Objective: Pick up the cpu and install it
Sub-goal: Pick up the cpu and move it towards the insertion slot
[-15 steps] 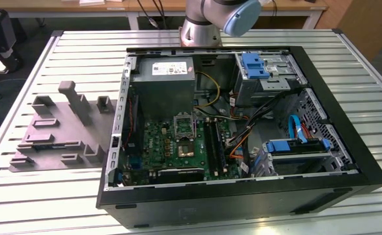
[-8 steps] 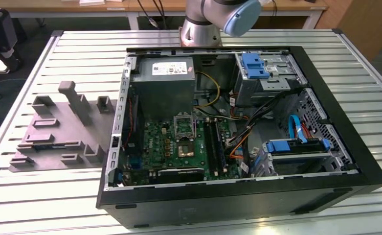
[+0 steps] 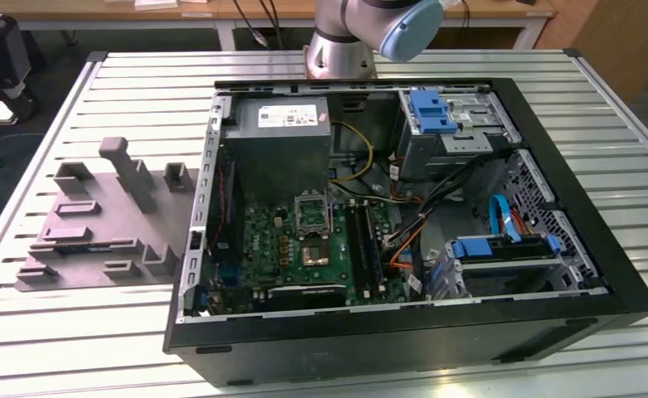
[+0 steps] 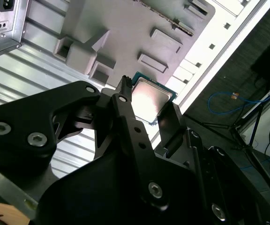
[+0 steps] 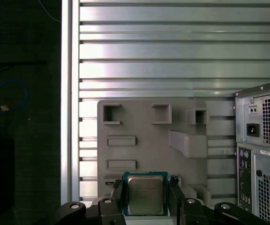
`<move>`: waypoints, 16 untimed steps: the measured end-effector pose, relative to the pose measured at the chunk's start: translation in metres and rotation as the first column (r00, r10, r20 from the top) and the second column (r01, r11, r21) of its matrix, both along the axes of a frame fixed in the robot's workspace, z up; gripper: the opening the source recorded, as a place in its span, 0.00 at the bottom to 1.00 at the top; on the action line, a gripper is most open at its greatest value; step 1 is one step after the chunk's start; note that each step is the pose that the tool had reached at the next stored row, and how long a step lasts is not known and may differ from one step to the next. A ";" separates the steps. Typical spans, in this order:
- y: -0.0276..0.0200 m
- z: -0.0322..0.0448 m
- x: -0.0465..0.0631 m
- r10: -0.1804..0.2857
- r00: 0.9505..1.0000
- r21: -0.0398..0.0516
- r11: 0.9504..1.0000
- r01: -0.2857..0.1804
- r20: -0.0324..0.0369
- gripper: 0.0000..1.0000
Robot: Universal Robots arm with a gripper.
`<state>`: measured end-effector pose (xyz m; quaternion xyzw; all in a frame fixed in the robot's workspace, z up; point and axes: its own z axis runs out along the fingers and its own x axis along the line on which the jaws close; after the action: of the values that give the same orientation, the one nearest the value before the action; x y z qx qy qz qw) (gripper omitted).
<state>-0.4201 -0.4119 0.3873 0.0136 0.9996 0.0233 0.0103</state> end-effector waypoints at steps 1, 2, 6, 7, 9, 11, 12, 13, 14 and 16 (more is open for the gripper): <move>0.0000 0.0000 0.000 0.000 1.000 0.000 1.000 0.000 0.000 0.47; 0.0000 0.0000 0.001 0.000 1.000 0.000 1.000 0.000 0.000 0.47; 0.0000 0.0000 0.002 0.000 1.000 0.000 1.000 0.000 0.000 0.47; 0.0000 0.0000 0.002 0.000 1.000 0.000 1.000 0.000 0.000 0.47; 0.0000 0.0000 0.003 0.000 1.000 0.000 1.000 0.000 0.000 0.47; 0.0000 0.0000 0.003 0.000 1.000 0.000 1.000 0.000 0.000 0.47; 0.0000 0.0000 0.003 0.000 1.000 0.000 1.000 0.000 0.000 0.47; 0.0000 0.0000 0.003 0.000 1.000 0.000 1.000 0.000 0.000 0.47; 0.0000 0.0000 0.004 0.000 1.000 0.000 1.000 0.000 0.000 0.47; 0.0000 0.0000 0.004 0.000 1.000 0.000 1.000 0.000 0.000 0.47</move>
<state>-0.4159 -0.4119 0.3873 0.0136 0.9996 0.0233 0.0103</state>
